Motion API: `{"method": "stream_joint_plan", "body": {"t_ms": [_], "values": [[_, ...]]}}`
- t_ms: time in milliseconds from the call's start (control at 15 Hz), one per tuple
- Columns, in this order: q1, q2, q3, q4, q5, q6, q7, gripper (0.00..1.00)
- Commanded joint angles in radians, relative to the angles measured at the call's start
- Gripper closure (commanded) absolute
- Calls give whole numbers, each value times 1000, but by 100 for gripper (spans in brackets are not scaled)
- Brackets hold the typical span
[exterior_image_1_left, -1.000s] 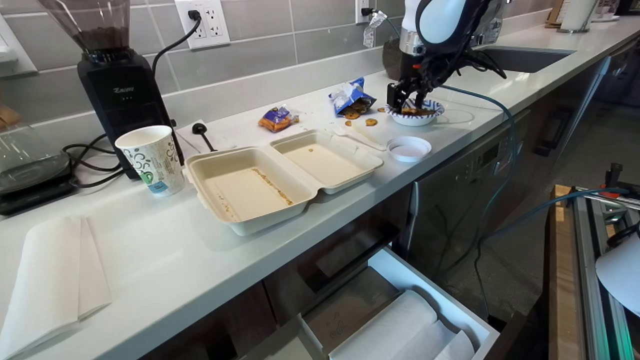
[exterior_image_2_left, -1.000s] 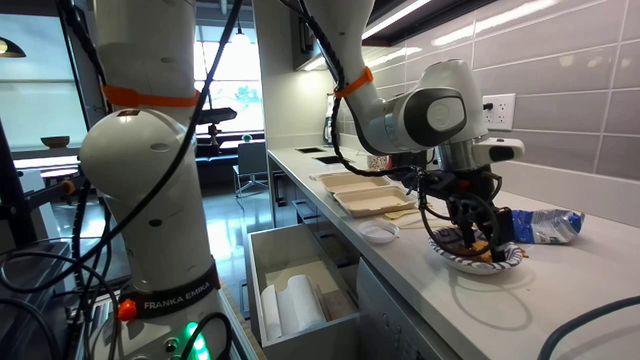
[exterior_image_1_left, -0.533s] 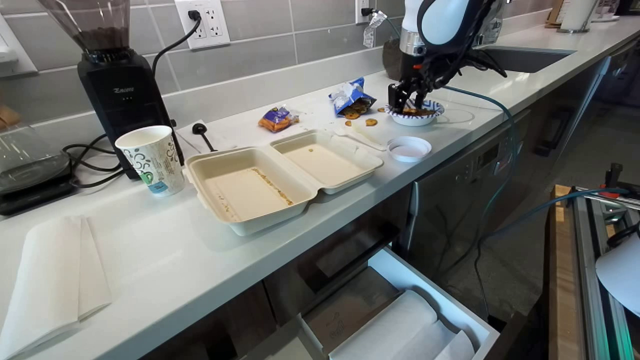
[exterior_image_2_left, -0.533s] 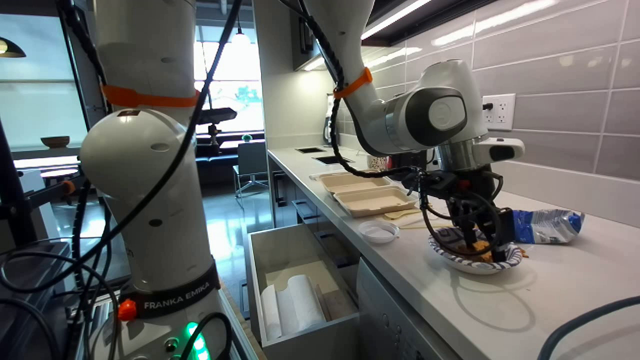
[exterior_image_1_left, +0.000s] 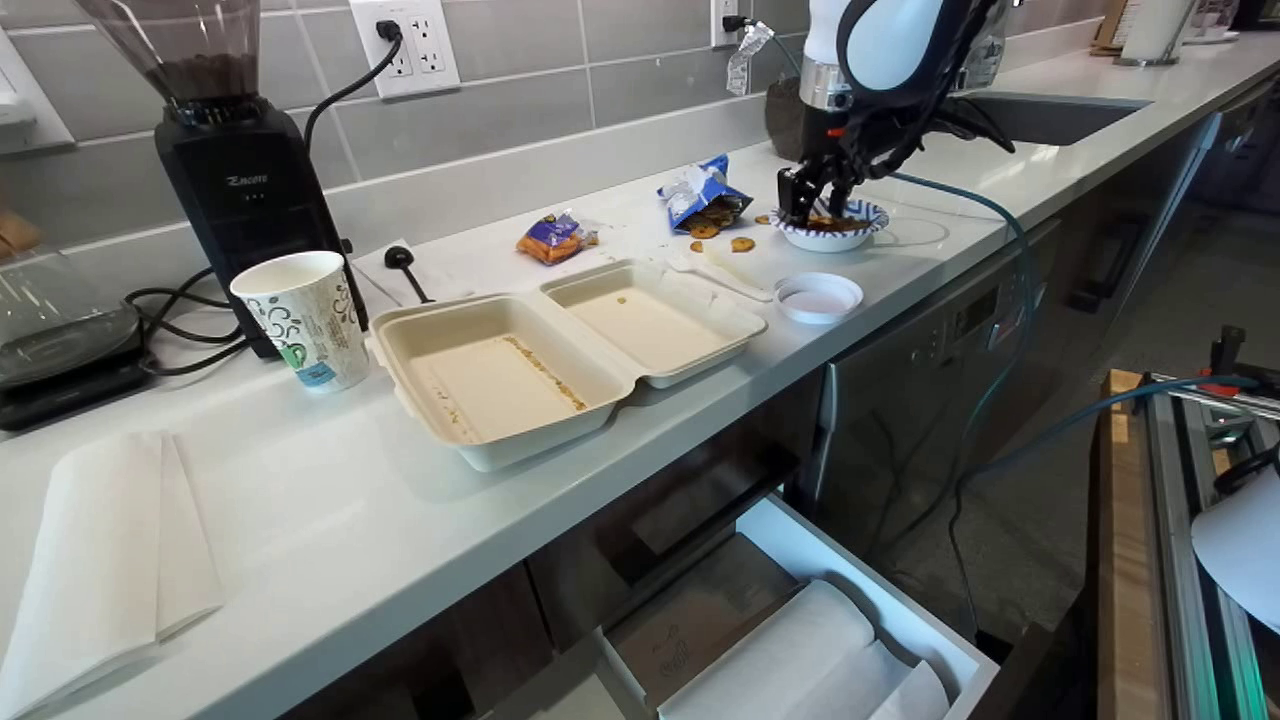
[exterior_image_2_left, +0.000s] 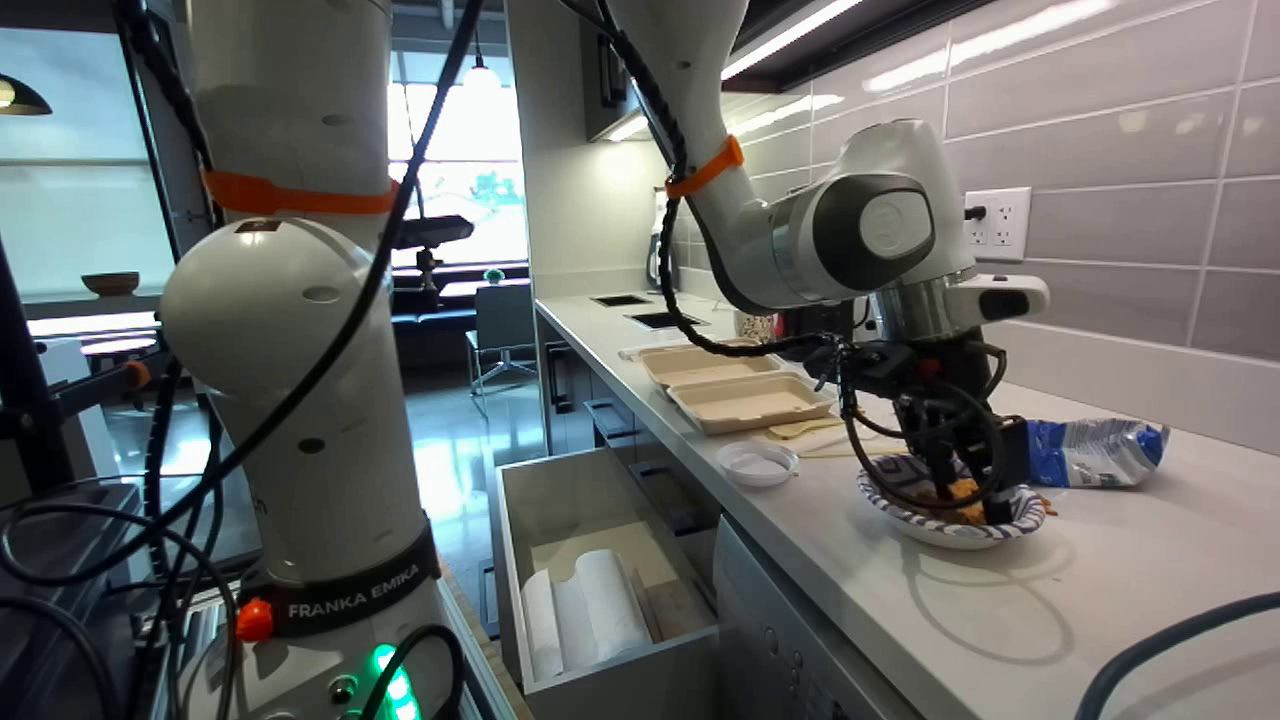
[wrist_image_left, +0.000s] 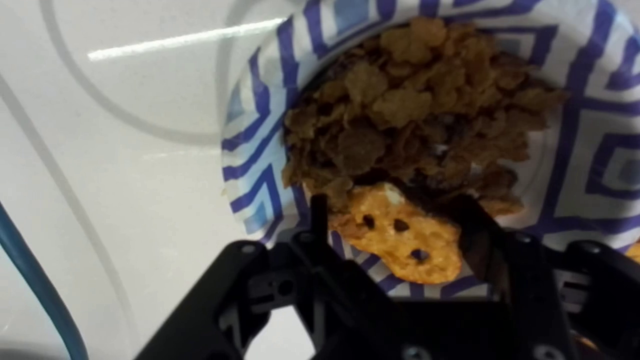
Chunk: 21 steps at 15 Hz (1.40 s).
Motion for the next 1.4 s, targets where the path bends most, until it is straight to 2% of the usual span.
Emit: {"method": "stream_joint_plan", "body": {"t_ms": [0,400,1067,1200,1267,1333], "values": [[15,-7,-18,-11,-34,10,36,40],[16,-12,-23,-12,-54,12,48,31],[18,-22,-28,-14,-107,6,98,42],[19,-25,-28,-14,-115,4,109,36],[20,-27,-30,-15,-121,3,122,23],[20,-29,-31,-16,-121,1,133,22]]}}
